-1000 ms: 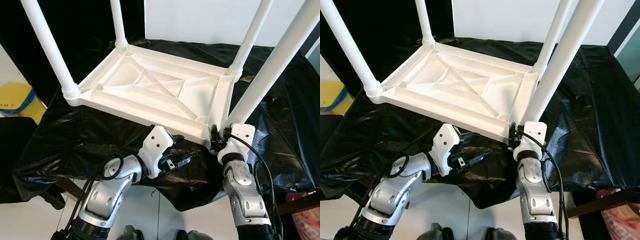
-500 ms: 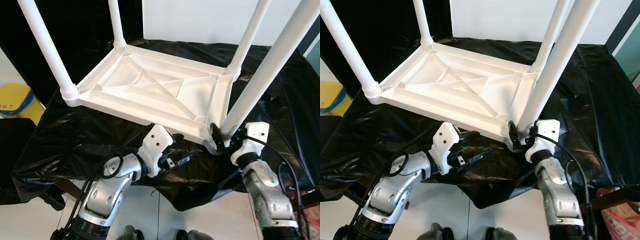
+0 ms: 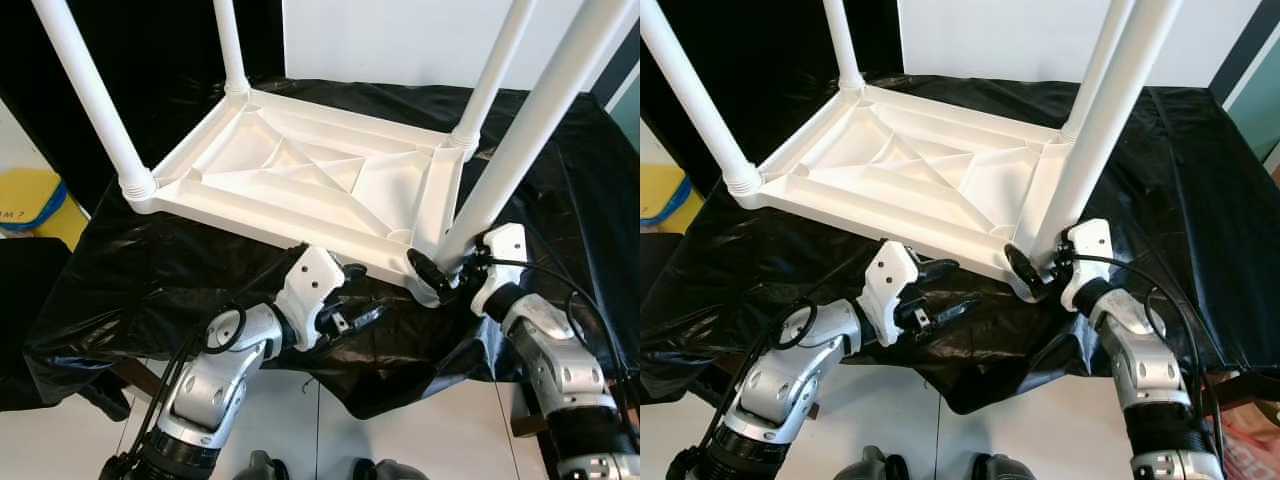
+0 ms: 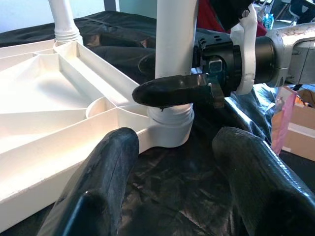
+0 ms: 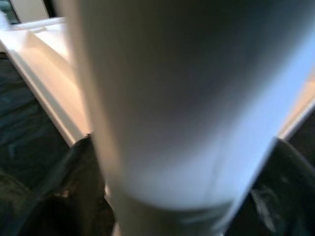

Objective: Building children table

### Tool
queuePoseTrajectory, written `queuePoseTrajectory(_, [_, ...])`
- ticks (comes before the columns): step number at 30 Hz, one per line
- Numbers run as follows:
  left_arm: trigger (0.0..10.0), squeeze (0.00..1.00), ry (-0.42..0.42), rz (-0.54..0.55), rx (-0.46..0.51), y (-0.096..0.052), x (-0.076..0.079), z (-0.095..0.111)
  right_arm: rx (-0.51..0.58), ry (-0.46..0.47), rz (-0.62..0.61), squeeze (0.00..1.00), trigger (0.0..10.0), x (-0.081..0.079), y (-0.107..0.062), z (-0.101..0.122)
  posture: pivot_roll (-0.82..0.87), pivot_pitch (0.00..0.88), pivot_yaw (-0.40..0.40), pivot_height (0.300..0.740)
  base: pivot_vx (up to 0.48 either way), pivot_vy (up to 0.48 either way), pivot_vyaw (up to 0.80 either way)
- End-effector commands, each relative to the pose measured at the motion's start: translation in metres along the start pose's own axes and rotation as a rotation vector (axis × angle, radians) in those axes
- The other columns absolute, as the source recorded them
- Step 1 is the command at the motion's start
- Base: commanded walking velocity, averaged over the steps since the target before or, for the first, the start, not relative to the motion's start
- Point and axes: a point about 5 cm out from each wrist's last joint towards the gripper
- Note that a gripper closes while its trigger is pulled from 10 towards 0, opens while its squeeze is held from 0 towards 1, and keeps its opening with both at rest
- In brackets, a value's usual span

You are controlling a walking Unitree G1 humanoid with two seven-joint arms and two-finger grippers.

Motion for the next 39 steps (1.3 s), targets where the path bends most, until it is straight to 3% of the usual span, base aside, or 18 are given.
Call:
queuePoseTrajectory(1, [10.0,0.0,-0.005,0.055,-0.009,0.0,-0.002,-0.001,-0.029,-0.006,0.026,0.0,2.1,-0.002,0.0,-0.005,-0.01,0.14,-0.033,0.74,0.0,0.0,0.0])
queuePoseTrajectory(2, [10.0,0.0,-0.005,0.058,-0.01,-0.001,-0.002,-0.001,-0.032,-0.004,0.039,0.0,0.0,-0.003,0.0,-0.007,-0.01,0.142,-0.03,0.74,0.0,0.0,0.0])
queuePoseTrajectory(11, [10.0,0.0,-0.005,0.055,-0.013,-0.002,-0.002,-0.001,-0.034,0.003,0.056,0.0,0.0,-0.002,-0.002,-0.009,-0.01,0.142,-0.024,0.74,0.0,0.0,0.0])
queuePoseTrajectory(12, [10.0,0.0,-0.005,0.054,-0.013,-0.002,-0.002,-0.001,-0.037,0.005,0.049,0.0,1.4,-0.002,-0.003,-0.01,-0.01,0.143,-0.025,0.74,0.0,0.0,0.0])
queuePoseTrajectory(13, [10.0,0.0,-0.005,0.054,-0.013,-0.002,-0.002,-0.001,-0.037,0.005,0.049,0.0,1.4,-0.002,-0.003,-0.01,-0.01,0.143,-0.025,0.74,0.0,0.0,0.0])
queuePoseTrajectory(14, [10.0,0.0,-0.005,0.052,-0.013,-0.002,-0.002,-0.001,-0.037,0.005,0.039,0.0,10.0,-0.001,-0.003,-0.011,-0.01,0.143,-0.025,0.74,0.0,0.0,0.0])
queuePoseTrajectory(18, [10.0,0.0,-0.007,0.049,-0.013,-0.001,-0.001,-0.002,-0.014,0.024,-0.016,0.0,10.0,-0.001,-0.004,-0.009,-0.02,0.143,-0.027,0.74,0.0,0.0,0.0])
queuePoseTrajectory(23, [10.0,0.0,-0.013,0.043,-0.011,0.0,0.001,-0.003,-0.014,0.034,-0.179,0.0,10.0,-0.005,-0.004,-0.01,-0.02,0.139,-0.035,0.74,0.0,0.0,0.0])
queuePoseTrajectory(28, [10.0,0.0,-0.013,0.042,-0.011,0.001,0.001,-0.003,-0.022,0.036,-0.211,0.0,10.0,-0.005,-0.003,-0.01,-0.02,0.139,-0.035,0.74,0.0,0.0,0.0])
queuePoseTrajectory(35, [10.0,0.0,-0.014,0.036,-0.01,0.001,0.003,-0.003,-0.058,0.065,-0.449,0.0,10.0,-0.012,-0.006,-0.015,-0.02,0.131,-0.044,0.74,0.0,0.0,0.0])
queuePoseTrajectory(38, [10.0,0.0,-0.015,0.036,-0.009,0.001,0.003,-0.003,-0.064,0.072,-0.488,0.0,10.0,-0.015,-0.006,-0.016,-0.02,0.13,-0.045,0.74,0.0,0.0,0.0])
queuePoseTrajectory(39, [10.0,0.0,-0.015,0.035,-0.009,0.002,0.003,-0.003,-0.087,0.09,-0.573,0.0,10.0,-0.022,-0.007,-0.019,-0.02,0.129,-0.049,0.74,0.0,0.0,0.0])
Point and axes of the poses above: a point about 5 cm out from each wrist's last joint towards the gripper, its own y axis pointing out of the wrist towards the gripper, its own z axis along the axis of the wrist's last joint, x = y × z, and after that the axes turned 2 degrees about -y, right-handed
